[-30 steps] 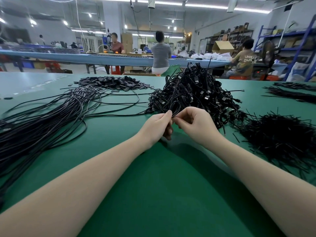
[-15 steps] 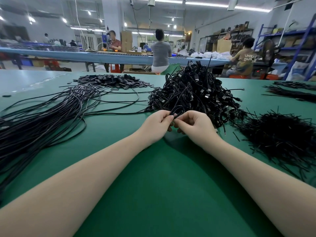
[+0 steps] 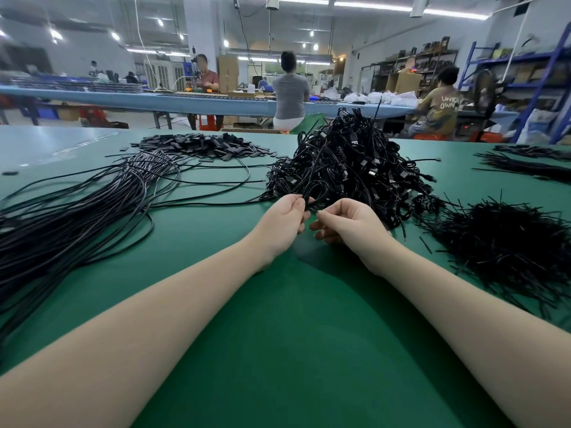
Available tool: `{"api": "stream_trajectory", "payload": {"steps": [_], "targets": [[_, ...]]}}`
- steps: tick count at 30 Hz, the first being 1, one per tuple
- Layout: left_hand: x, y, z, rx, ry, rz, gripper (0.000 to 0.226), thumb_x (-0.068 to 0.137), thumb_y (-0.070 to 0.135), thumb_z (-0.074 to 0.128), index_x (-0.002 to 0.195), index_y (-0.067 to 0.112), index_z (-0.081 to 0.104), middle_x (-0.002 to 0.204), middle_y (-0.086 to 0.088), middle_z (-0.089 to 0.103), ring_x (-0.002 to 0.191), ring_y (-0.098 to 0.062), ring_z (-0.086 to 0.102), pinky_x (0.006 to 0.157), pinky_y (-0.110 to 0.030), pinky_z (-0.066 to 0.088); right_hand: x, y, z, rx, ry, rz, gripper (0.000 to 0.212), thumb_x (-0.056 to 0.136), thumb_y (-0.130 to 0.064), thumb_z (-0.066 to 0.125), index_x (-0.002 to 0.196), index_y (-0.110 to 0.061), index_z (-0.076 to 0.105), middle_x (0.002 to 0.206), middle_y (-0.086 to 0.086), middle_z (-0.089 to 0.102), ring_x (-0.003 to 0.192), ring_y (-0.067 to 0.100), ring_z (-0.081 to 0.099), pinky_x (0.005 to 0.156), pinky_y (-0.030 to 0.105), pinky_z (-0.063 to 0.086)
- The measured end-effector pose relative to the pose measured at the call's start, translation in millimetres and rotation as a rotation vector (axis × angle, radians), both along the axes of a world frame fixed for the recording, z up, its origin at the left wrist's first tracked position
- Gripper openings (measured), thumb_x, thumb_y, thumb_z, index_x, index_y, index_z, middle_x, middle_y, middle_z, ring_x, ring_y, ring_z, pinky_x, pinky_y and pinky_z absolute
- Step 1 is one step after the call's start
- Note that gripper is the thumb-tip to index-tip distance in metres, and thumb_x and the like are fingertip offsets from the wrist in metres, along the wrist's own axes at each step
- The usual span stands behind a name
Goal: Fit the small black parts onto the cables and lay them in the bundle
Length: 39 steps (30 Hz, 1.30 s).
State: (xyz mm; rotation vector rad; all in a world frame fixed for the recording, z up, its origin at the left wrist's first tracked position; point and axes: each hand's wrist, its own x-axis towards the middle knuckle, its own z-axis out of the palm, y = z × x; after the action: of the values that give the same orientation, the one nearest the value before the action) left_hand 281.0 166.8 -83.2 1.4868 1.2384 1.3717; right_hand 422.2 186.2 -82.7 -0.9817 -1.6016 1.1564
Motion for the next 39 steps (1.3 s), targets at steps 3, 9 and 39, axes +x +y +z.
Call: {"api": "stream_trajectory", "payload": {"steps": [3,9,39], "targets": [[0.0,-0.6,0.0,0.007,-0.005,0.008,0.024,0.105,0.018,0.033,0.093,0.024,0.053,0.079,0.004,0.05,0.062,-0.005,0.042,0.048,-0.005,0.035,-0.2,0.0,-0.1,-0.006,0.0,0.003,0.014,0.092,-0.012,0.059,0.079,-0.012,0.055,0.07,0.0,0.072,0.059,0.01,0.064,0.059,0.023,0.049],[-3.9,-0.3,0.0,0.029,0.049,0.012,0.022,0.104,0.016,0.033,0.096,0.022,0.053,0.078,0.005,0.05,0.06,-0.005,0.043,0.05,-0.008,0.036,1.1,-0.7,4.3,-0.069,-0.012,0.06,0.022,0.09,-0.037,0.062,0.088,-0.016,0.067,0.079,0.004,0.074,0.058,0.01,0.063,0.055,0.018,0.048],[-6.9,-1.5,-7.6,0.091,0.061,0.14,0.013,0.091,0.023,0.055,0.089,0.028,0.044,0.065,-0.004,0.07,0.055,-0.021,0.07,0.047,-0.026,0.049,-13.4,-18.6,5.2,0.501,-0.484,-0.351,0.012,0.086,-0.021,0.065,0.074,-0.018,0.067,0.069,-0.009,0.063,0.064,0.008,0.057,0.065,0.026,0.047]]}}
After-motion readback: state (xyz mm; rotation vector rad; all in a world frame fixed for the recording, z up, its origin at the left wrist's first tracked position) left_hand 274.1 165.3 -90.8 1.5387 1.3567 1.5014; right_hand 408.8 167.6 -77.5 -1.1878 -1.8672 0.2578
